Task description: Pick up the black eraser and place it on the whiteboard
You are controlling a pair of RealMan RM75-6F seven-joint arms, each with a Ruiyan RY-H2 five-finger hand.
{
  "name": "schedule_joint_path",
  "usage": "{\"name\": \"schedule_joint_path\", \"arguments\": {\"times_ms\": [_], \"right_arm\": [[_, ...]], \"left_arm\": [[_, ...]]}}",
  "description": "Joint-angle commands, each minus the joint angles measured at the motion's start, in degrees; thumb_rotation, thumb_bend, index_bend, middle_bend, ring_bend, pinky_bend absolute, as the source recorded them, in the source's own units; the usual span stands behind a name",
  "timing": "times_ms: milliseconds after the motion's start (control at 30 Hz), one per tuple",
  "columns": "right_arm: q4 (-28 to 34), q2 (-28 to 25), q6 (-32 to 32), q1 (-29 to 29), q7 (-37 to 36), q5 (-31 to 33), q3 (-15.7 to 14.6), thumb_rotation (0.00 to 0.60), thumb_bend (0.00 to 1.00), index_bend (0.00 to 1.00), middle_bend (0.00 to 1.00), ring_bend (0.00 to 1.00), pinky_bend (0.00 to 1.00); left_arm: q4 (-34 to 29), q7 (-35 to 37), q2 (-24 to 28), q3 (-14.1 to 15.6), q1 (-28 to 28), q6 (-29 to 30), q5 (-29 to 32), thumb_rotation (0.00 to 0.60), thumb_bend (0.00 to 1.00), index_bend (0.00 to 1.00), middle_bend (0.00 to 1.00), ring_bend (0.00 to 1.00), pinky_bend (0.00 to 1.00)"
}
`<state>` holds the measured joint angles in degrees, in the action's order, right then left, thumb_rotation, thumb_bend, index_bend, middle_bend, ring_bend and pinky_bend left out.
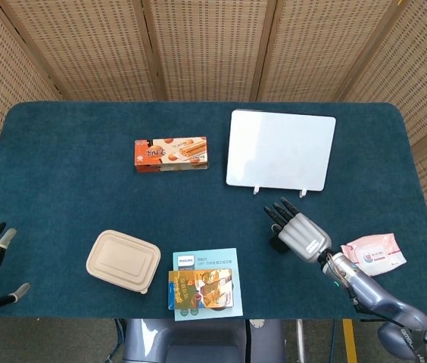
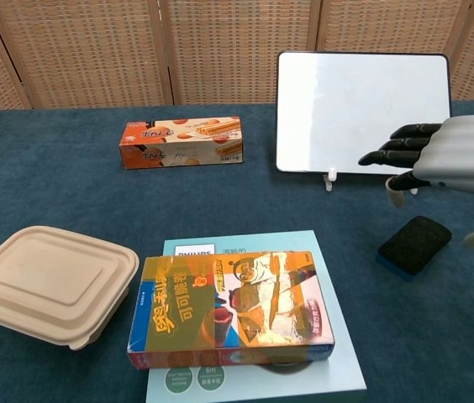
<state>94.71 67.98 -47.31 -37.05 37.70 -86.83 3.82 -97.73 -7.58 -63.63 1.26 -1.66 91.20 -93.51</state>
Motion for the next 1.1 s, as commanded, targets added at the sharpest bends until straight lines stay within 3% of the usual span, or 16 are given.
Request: {"name": "schedule_joint_path", "arguments": {"times_ms": [33, 1100], "right_arm": [[-1.3, 0.9, 0.4, -0.6, -1.1, 0.0, -0.2, 0.600, 0.06, 0.32, 0.00, 0.00, 0.00], [-6.9, 7.5, 0.7, -4.7, -7.5, 2.2, -0.8, 0.600, 0.05, 0.32, 0.00, 0.00, 0.00]], "left_arm": [[-0.1, -0.2, 0.0, 0.0, 0.0, 0.0, 0.1, 0.600, 0.00, 0.00, 0.00, 0.00, 0.00], [-0.7, -0.4, 0.2, 0.1, 0.1, 0.4, 0.1, 0.600, 0.00, 0.00, 0.00, 0.00, 0.00]]}}
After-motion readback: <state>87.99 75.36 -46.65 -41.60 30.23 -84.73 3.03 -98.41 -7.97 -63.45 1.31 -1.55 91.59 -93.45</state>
